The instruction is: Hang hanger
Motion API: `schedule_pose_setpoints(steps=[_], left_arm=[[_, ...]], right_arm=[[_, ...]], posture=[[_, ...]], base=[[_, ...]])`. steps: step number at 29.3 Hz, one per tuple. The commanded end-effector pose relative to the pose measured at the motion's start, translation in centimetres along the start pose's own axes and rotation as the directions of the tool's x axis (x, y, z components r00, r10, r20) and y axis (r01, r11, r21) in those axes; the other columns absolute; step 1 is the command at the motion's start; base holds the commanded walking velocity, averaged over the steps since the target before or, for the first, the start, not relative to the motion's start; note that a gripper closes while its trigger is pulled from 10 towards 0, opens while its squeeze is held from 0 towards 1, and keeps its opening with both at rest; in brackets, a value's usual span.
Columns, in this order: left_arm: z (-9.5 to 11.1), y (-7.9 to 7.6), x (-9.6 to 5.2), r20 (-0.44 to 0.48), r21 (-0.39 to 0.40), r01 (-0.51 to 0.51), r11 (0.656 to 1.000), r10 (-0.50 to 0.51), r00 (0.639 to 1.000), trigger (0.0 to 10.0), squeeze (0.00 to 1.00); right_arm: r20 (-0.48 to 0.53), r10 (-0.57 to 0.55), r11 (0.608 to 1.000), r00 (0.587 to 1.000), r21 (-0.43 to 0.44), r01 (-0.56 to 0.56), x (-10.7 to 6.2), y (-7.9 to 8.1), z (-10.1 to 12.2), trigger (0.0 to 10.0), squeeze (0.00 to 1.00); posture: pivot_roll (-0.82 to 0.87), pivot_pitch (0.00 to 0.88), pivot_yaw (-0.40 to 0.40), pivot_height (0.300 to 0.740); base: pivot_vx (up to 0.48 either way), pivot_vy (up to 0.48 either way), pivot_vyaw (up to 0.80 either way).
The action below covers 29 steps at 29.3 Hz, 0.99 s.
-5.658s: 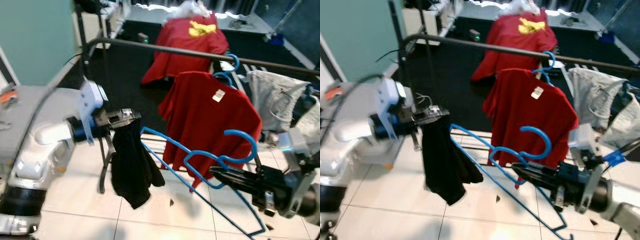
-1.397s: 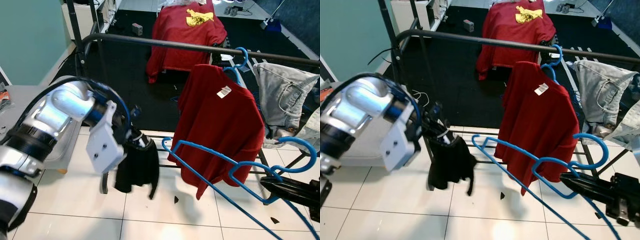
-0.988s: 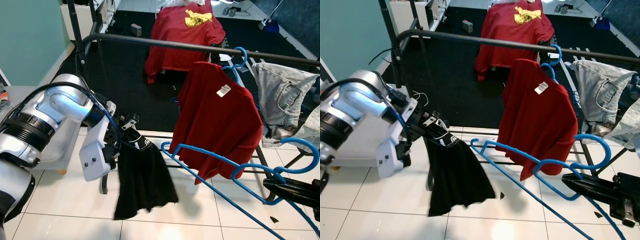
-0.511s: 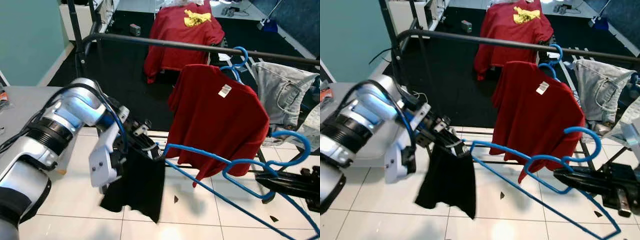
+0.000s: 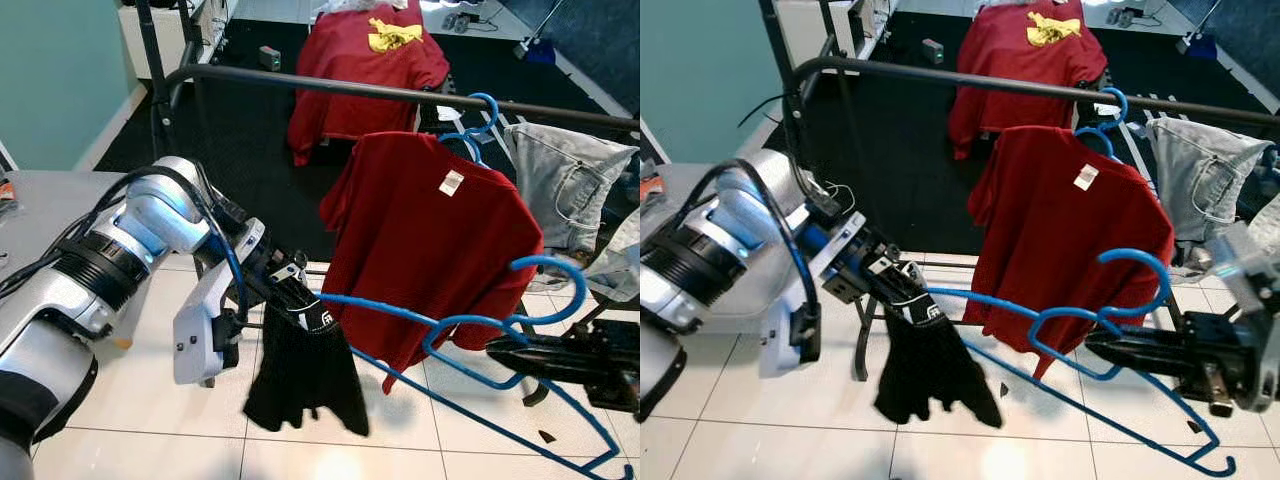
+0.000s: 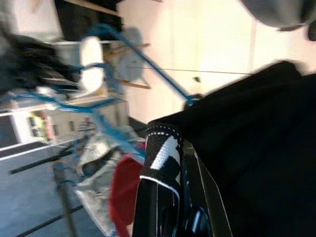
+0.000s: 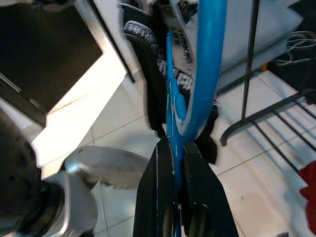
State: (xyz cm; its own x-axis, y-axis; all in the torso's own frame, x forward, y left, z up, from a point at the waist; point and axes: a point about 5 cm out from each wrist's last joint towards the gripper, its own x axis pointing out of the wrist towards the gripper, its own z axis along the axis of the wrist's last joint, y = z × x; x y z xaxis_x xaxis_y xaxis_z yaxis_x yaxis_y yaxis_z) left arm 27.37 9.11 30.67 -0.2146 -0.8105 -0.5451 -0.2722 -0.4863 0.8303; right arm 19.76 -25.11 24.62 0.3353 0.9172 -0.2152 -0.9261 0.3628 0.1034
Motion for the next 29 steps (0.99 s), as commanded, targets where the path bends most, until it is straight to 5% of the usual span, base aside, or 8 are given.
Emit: schedule_pose_setpoints(steps=[1, 6, 12, 15, 18, 20, 23, 29], left_arm=[[0.2, 1.0, 0.2, 0.025, 0.023, -0.045, 0.999, 0.044, 0.999, 10.0, 0.00], [-0.1, 2.3, 0.3, 0.039, 0.035, -0.113, 0.993, 0.111, 0.993, 10.0, 0.00], [-0.7, 3.5, 0.5, 0.048, 0.059, -0.181, 0.982, 0.178, 0.983, 10.0, 0.00], [-0.7, 3.5, 0.5, 0.049, 0.059, -0.187, 0.981, 0.184, 0.982, 10.0, 0.00], [-0.7, 3.6, 0.3, 0.044, 0.055, -0.202, 0.978, 0.200, 0.979, 10.0, 0.00], [-0.9, 3.4, 0.2, 0.032, 0.045, -0.208, 0.977, 0.207, 0.978, 10.0, 0.00], [-1.7, 1.6, -0.3, -0.038, -0.029, -0.204, 0.978, 0.203, 0.978, 10.0, 0.00], [-1.7, -0.4, -0.2, -0.056, -0.119, -0.199, 0.973, 0.193, 0.980, 10.0, 0.00]], right_arm=[[-0.003, -0.021, 1.000, 1.000, -0.019, 0.021, 0.7, -0.3, -0.2, 10.0, 0.00], [0.044, -0.051, 0.998, 0.998, -0.038, 0.053, 2.2, -1.1, -0.1, 10.0, 0.00], [0.154, -0.097, 0.995, 0.983, -0.012, 0.100, 7.2, -3.2, -0.2, 10.0, 0.00], [0.160, -0.114, 0.993, 0.981, -0.003, 0.115, 7.6, -3.5, -0.4, 10.0, 0.00], [0.199, -0.237, 0.972, 0.951, 0.053, 0.231, 9.2, -5.3, -0.6, 10.0, 0.00], [0.223, -0.318, 0.948, 0.921, 0.093, 0.305, 9.9, -6.2, -0.5, 10.0, 0.00], [0.345, -0.465, 0.885, 0.815, 0.221, 0.411, 10.4, -7.8, 0.6, 10.0, 0.00], [0.402, -0.475, 0.879, 0.783, 0.240, 0.411, 10.0, -7.8, 1.5, 10.0, 0.00]], posture=[[0.01, 0.166, -0.030, 0.740], [0.01, 0.167, -0.029, 0.740], [0.01, 0.163, -0.024, 0.740], [0.01, 0.163, -0.024, 0.740], [0.01, 0.160, -0.026, 0.740], [0.01, 0.159, -0.026, 0.740], [0.01, 0.159, -0.027, 0.740], [0.01, 0.160, -0.025, 0.740]], base=[[0.000, 0.000, 0.00], [0.000, 0.000, 0.00], [0.000, 0.000, 0.00], [0.000, 0.000, 0.00], [0.000, 0.000, 0.00], [0.000, 0.000, 0.00], [0.000, 0.000, 0.00], [0.000, 0.000, 0.00]])
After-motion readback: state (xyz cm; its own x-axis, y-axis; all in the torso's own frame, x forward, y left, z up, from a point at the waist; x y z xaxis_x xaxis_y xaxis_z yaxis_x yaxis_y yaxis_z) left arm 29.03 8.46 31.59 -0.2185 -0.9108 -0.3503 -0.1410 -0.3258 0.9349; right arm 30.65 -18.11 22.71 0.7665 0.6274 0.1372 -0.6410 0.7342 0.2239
